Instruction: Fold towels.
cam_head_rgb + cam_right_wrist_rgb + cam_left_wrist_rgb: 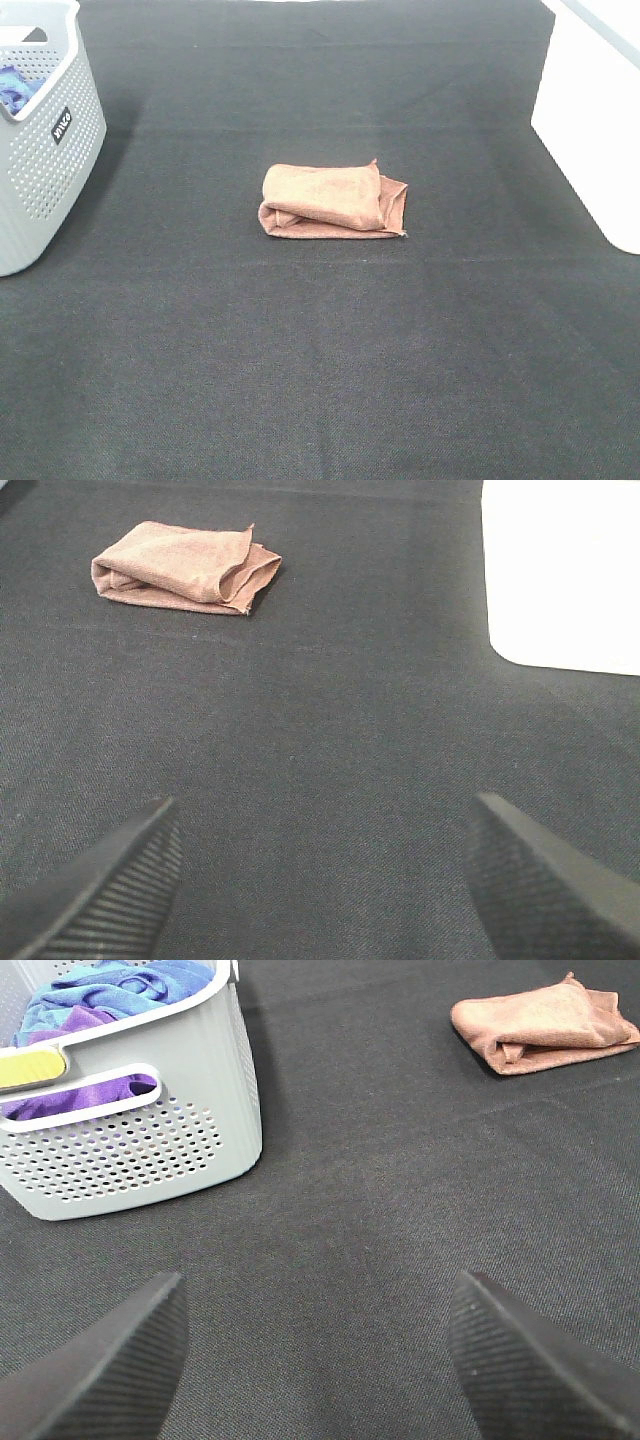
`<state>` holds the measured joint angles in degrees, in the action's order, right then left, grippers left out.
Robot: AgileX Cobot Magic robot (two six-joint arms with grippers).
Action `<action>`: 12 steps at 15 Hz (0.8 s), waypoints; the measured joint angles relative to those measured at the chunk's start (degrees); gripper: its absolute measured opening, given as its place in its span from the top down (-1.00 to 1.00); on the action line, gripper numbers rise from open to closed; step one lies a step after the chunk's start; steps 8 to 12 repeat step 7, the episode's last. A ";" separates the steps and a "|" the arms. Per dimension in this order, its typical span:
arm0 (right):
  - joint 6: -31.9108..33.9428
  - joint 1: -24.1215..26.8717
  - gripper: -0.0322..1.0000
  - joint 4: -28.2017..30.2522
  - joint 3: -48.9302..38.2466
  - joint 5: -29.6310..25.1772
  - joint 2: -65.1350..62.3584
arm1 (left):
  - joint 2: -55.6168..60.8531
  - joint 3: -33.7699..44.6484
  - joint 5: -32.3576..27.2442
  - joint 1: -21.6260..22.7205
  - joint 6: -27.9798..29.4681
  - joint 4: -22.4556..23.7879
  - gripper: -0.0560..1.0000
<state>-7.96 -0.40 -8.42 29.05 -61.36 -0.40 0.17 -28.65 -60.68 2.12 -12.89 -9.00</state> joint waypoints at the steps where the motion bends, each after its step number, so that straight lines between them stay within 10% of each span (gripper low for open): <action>1: 0.00 0.00 -0.49 0.00 0.00 0.00 0.00 | 0.00 0.00 0.00 0.00 0.00 0.00 -0.43; 12: 0.00 0.00 -0.49 -0.06 0.00 0.00 0.00 | 0.00 0.00 0.00 0.00 0.00 0.00 -0.43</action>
